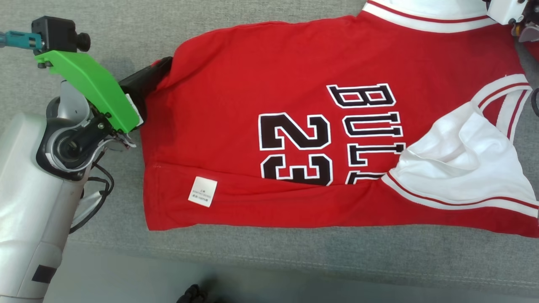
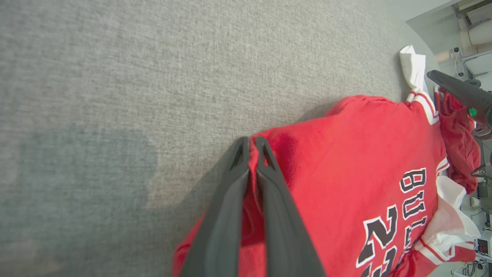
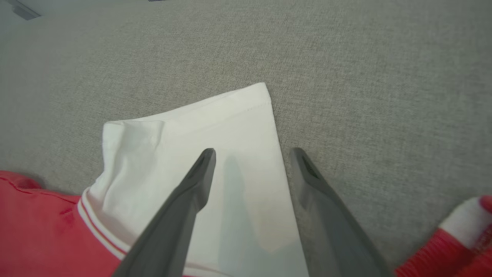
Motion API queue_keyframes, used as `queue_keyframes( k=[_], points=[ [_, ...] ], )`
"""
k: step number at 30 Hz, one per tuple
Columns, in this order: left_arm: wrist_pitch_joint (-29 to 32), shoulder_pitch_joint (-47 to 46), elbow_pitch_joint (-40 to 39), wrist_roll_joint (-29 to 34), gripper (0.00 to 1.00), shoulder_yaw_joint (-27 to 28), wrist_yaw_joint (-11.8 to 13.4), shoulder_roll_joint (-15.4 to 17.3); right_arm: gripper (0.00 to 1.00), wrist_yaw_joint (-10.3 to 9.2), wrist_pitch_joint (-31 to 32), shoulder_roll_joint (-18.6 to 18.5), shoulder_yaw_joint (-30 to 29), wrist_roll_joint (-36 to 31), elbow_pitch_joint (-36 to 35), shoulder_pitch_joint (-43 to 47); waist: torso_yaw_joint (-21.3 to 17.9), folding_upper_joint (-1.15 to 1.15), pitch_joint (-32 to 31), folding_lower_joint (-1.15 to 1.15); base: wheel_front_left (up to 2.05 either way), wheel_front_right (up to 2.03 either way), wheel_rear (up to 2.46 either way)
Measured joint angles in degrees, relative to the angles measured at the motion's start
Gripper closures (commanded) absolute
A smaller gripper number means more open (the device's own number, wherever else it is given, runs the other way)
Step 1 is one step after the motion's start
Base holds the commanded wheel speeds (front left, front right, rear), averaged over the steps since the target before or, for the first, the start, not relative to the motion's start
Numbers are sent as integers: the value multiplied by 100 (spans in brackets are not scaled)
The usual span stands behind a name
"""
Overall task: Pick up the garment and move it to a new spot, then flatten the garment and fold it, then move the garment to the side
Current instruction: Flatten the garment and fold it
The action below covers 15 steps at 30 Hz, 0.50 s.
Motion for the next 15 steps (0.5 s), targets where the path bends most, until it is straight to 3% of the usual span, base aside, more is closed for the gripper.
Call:
queue_keyframes(
  k=[15],
  points=[
    [-48,1,5,0,100,-56,-56,-109,0,-260,684,-144,144,-146,268,-180,207,0,-78,0,0,0,0]
  ],
)
